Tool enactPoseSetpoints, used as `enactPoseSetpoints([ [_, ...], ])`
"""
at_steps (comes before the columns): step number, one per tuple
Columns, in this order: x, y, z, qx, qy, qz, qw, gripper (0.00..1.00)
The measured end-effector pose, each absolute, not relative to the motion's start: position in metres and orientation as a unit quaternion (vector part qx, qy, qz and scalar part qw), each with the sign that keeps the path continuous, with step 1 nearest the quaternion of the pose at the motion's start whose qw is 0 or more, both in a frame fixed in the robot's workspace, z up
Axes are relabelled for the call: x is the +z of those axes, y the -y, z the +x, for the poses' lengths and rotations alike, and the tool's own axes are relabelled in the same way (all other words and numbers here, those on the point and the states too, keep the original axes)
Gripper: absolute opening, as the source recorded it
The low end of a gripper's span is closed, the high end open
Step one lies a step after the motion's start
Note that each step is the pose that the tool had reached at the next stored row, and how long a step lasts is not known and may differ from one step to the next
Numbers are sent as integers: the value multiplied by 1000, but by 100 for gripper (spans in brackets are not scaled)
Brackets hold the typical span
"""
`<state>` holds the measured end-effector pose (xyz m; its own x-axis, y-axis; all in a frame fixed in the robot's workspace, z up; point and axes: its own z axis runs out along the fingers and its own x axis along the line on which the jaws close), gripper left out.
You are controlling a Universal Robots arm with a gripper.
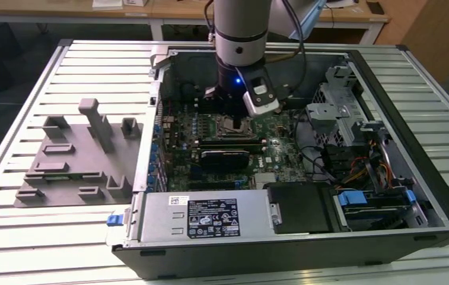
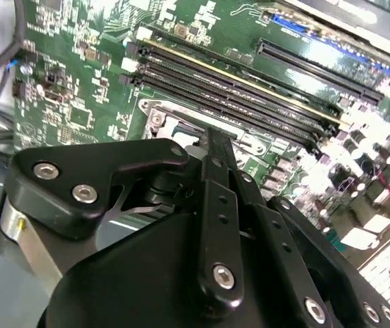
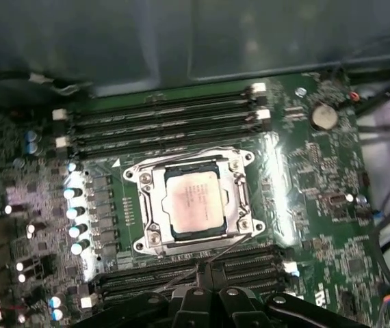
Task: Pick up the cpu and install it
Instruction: 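Install the second cpu locking lever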
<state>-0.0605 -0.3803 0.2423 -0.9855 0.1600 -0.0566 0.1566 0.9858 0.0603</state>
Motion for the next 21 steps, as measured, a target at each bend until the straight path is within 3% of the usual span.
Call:
enactPoseSetpoints([
  [21,223,388,-78,30,-998,46,29,11],
])
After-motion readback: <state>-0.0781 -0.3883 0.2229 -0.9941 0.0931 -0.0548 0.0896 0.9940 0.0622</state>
